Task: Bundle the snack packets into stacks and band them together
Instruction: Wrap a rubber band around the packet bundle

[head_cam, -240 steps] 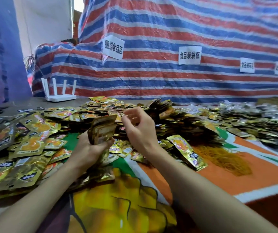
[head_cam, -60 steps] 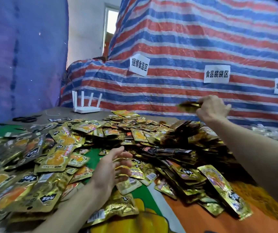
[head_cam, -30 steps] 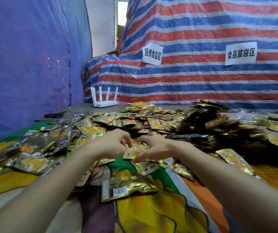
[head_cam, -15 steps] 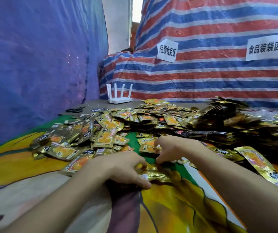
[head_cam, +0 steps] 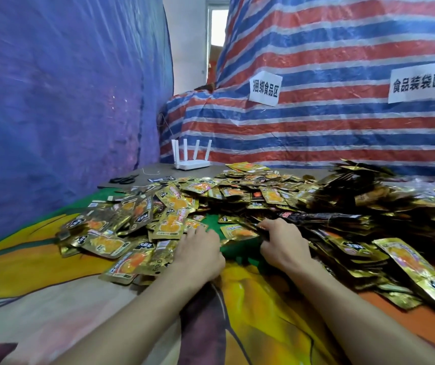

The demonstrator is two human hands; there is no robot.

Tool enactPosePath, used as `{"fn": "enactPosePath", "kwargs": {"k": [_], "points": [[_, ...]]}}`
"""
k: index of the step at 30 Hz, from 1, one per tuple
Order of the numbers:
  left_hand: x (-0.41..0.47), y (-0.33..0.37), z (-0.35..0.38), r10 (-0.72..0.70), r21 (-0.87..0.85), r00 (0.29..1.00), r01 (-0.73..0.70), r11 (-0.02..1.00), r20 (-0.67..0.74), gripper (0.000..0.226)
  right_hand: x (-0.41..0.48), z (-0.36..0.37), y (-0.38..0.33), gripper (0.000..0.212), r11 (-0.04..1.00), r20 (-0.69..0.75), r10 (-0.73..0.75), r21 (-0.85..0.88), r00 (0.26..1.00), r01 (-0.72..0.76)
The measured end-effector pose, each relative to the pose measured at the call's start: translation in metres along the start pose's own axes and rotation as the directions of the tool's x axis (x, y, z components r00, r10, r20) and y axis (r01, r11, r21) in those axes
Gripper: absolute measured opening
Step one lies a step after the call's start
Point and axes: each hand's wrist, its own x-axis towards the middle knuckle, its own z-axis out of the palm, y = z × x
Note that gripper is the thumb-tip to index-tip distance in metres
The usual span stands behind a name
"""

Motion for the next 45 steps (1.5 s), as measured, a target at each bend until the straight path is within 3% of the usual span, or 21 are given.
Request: {"fn": "enactPosePath", "kwargs": {"k": [2, 4, 8, 10, 13, 15, 20, 25, 27, 28, 31, 33, 35, 37, 40, 42, 45], "points": [[0.014, 0.005, -0.005, -0.058, -0.074, 0.998, 0.059, 0.995, 0.022, 0.006, 0.001, -0.003, 0.003, 0.023, 0.993, -0.094, 0.036, 0.113, 0.995, -0.025], [0.026, 0.012, -0.005, -0.117, -0.176, 0.990, 0.129, 0.976, 0.076, 0.017, 0.004, -0.006, 0.008, 0.006, 0.969, -0.170, 0.100, 0.238, 0.980, -0.058], [0.053, 0.027, 0.006, -0.143, -0.234, 0.990, 0.142, 0.962, 0.014, 0.011, 0.009, -0.005, 0.017, 0.016, 0.846, -0.215, 0.218, 0.528, 0.952, -0.074], [0.067, 0.033, 0.019, -0.109, -0.206, 0.994, 0.104, 0.973, -0.010, 0.033, 0.012, -0.002, 0.019, 0.015, 0.767, -0.204, 0.274, 0.636, 0.940, -0.086], [0.086, 0.038, 0.037, -0.061, -0.238, 0.995, 0.080, 0.968, 0.085, 0.061, 0.017, 0.002, 0.020, 0.012, 0.698, -0.192, 0.335, 0.708, 0.923, -0.106], [0.097, 0.038, 0.044, -0.025, -0.233, 0.989, 0.059, 0.971, 0.145, 0.060, 0.018, 0.004, 0.020, 0.011, 0.658, -0.174, 0.344, 0.746, 0.923, -0.104], [0.104, 0.040, 0.036, 0.046, -0.128, 0.995, -0.034, 0.991, 0.090, 0.066, 0.019, 0.006, 0.018, 0.011, 0.618, -0.125, 0.309, 0.780, 0.943, -0.099], [0.086, 0.043, 0.032, -0.122, -0.314, 0.986, 0.152, 0.937, 0.112, 0.083, 0.016, -0.001, 0.014, 0.011, 0.450, -0.078, 0.336, 0.889, 0.939, -0.087], [0.079, 0.036, 0.032, -0.241, -0.477, 0.965, 0.262, 0.839, 0.107, 0.084, 0.014, -0.005, 0.013, 0.012, 0.345, -0.015, 0.348, 0.932, 0.937, -0.114], [0.077, 0.031, 0.030, -0.297, -0.594, 0.946, 0.316, 0.740, 0.132, 0.083, 0.013, -0.007, 0.012, 0.013, 0.289, 0.020, 0.354, 0.948, 0.935, -0.130], [0.074, 0.017, 0.017, -0.348, -0.909, 0.908, 0.330, 0.253, 0.233, 0.052, 0.012, -0.009, 0.011, 0.005, 0.101, 0.138, 0.345, 0.978, 0.928, -0.183], [0.070, 0.014, 0.010, -0.303, -0.957, 0.917, 0.285, 0.046, 0.259, 0.044, 0.013, -0.009, 0.010, 0.006, -0.011, 0.207, 0.323, 0.976, 0.923, -0.215], [0.063, 0.020, 0.010, -0.235, -0.967, 0.939, 0.256, -0.010, 0.251, 0.037, 0.014, -0.007, 0.008, 0.015, -0.057, 0.259, 0.285, 0.966, 0.923, -0.253], [0.055, 0.032, 0.015, -0.160, -0.966, 0.953, 0.258, -0.024, 0.258, 0.034, 0.011, -0.003, 0.004, 0.022, -0.034, 0.283, 0.240, 0.958, 0.929, -0.283], [0.048, 0.048, 0.023, -0.107, -0.969, 0.963, 0.243, -0.052, 0.247, 0.065, 0.007, 0.004, 0.000, 0.025, 0.051, 0.253, 0.169, 0.963, 0.952, -0.265], [0.045, 0.053, 0.028, -0.067, -0.979, 0.979, 0.189, -0.078, 0.194, 0.070, 0.005, 0.008, -0.001, 0.025, 0.083, 0.233, 0.123, 0.966, 0.965, -0.244], [0.042, 0.058, 0.032, -0.022, -0.981, 0.993, 0.109, -0.160, 0.114, 0.076, 0.003, 0.015, -0.006, 0.044, -0.014, 0.261, -0.004, 0.965, 0.965, -0.261]]}}
